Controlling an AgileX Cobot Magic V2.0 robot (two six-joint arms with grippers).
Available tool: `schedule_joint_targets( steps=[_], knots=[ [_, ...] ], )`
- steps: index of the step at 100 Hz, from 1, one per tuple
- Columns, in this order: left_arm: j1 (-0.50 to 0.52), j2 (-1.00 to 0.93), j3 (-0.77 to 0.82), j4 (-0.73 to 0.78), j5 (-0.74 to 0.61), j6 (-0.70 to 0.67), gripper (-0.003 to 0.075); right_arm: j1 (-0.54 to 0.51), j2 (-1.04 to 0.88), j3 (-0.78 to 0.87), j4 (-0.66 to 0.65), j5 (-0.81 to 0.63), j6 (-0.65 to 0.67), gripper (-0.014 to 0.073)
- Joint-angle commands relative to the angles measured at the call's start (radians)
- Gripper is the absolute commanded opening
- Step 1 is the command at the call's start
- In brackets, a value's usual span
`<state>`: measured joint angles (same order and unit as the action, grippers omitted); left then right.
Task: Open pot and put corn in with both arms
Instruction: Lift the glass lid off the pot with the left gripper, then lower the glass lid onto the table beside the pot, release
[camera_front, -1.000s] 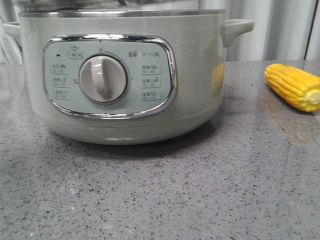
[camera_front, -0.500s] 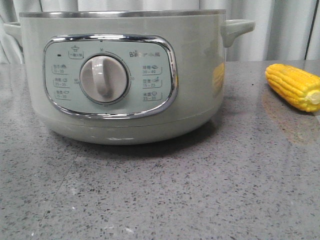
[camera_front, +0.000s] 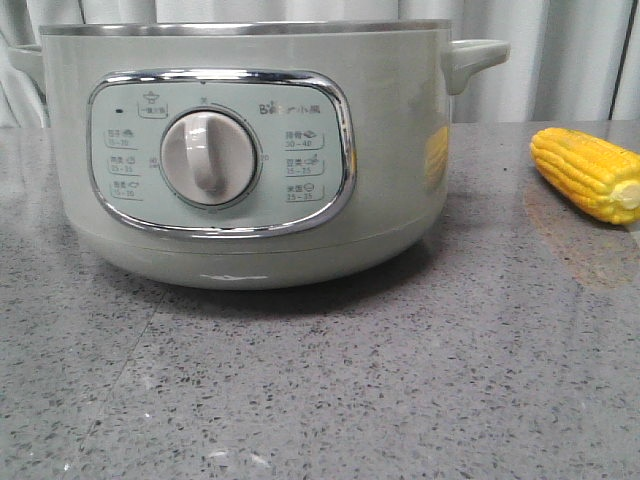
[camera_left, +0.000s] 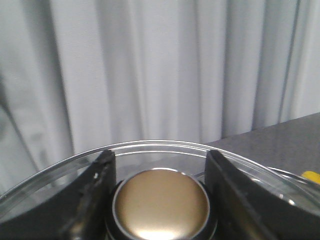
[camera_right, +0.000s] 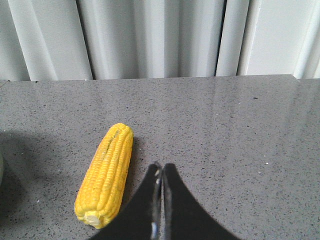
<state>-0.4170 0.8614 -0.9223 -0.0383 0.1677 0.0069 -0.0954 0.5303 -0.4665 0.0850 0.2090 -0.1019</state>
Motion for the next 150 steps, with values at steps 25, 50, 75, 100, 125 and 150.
schedule_joint_targets(
  steps=[25, 50, 75, 100, 125, 150],
  knots=[
    [0.206, -0.195, 0.160, -0.004, -0.091, -0.007, -0.0020, -0.005, 0.011, -0.036, -0.001, -0.070, -0.002, -0.0064],
    [0.260, -0.224, 0.279, -0.004, -0.096, -0.007, -0.0020, -0.005, 0.011, -0.036, -0.001, -0.070, -0.002, -0.0064],
    [0.288, -0.224, 0.383, -0.032, -0.176, -0.007, -0.0020, -0.005, 0.011, -0.036, -0.001, -0.070, -0.002, -0.0064],
    [0.288, -0.183, 0.482, -0.092, -0.295, -0.007, -0.0020, -0.005, 0.011, -0.036, -0.001, -0.069, -0.002, -0.0064],
    [0.264, -0.079, 0.488, -0.092, -0.402, -0.007, -0.0020, -0.005, 0.011, -0.036, -0.001, -0.069, -0.002, -0.0064],
    [0.203, 0.063, 0.488, -0.070, -0.572, -0.007, -0.0020, -0.005, 0.011, -0.036, -0.001, -0.071, -0.002, -0.0064]
  ],
)
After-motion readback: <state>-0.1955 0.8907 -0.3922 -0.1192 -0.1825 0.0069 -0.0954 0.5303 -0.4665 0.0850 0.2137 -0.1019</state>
